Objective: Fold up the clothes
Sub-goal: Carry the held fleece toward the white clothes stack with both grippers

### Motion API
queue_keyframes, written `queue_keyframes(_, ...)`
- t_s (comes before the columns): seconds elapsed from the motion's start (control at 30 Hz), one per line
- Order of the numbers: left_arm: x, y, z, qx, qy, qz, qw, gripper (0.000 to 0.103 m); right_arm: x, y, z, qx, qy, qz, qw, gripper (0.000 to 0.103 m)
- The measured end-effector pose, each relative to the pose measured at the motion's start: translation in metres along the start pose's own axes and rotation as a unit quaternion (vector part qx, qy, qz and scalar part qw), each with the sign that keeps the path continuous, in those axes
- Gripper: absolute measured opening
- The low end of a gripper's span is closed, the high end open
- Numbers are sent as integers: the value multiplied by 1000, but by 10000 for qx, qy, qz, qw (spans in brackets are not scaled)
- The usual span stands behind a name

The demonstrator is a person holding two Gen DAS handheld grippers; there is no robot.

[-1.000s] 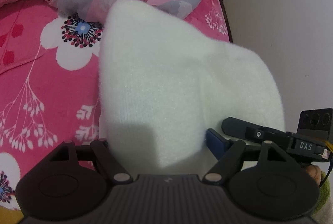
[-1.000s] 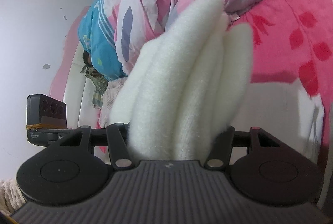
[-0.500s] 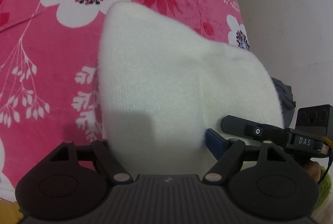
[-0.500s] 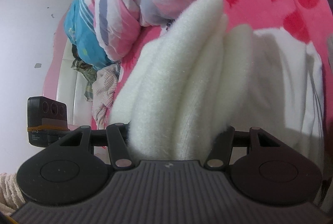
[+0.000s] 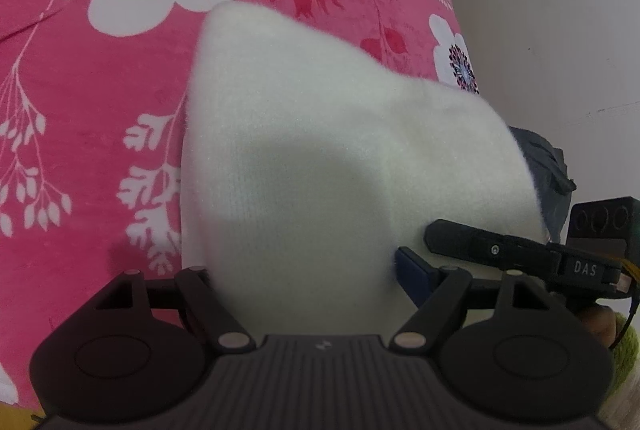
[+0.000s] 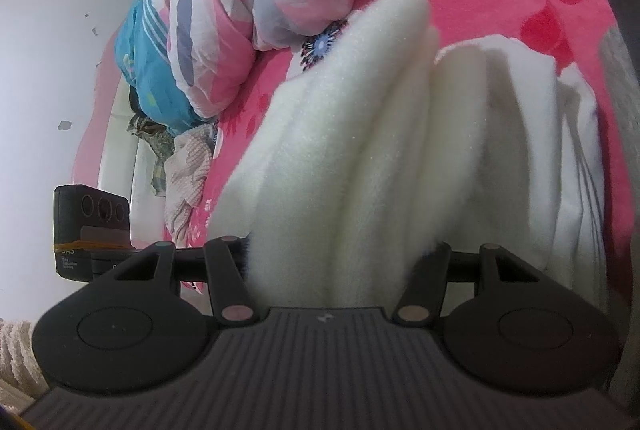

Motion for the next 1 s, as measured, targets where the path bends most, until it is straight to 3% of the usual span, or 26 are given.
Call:
queue_keyframes(0.2,3,10,7,-58,-44,9,10000,81,0,8,-12,-23,32,15,10000,56)
queue_keyframes(0.5,-5,11,5,-258,-112,-61,9996,80,7,2,-1,-100,-402,211,9989,56)
queue_keyframes(0.8,-3,17,7,-268,-11,-15,9996,82,4,3,-13,-148,-170,159,9996,56)
queue_keyframes(1.0,0,17,9,-292,-70,-18,9995,86,2,0,-22,-282,34,134,9995,63)
Point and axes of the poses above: each gripper's, at about its wrist camera, not at the fingertips, and y roughly the way its jaws point, z to its left, x to its top, the point moved 10 cm from there along y, roughly the way its jaws point, and after that the axes turned 11 degrees about z, right-handed, at the moved point
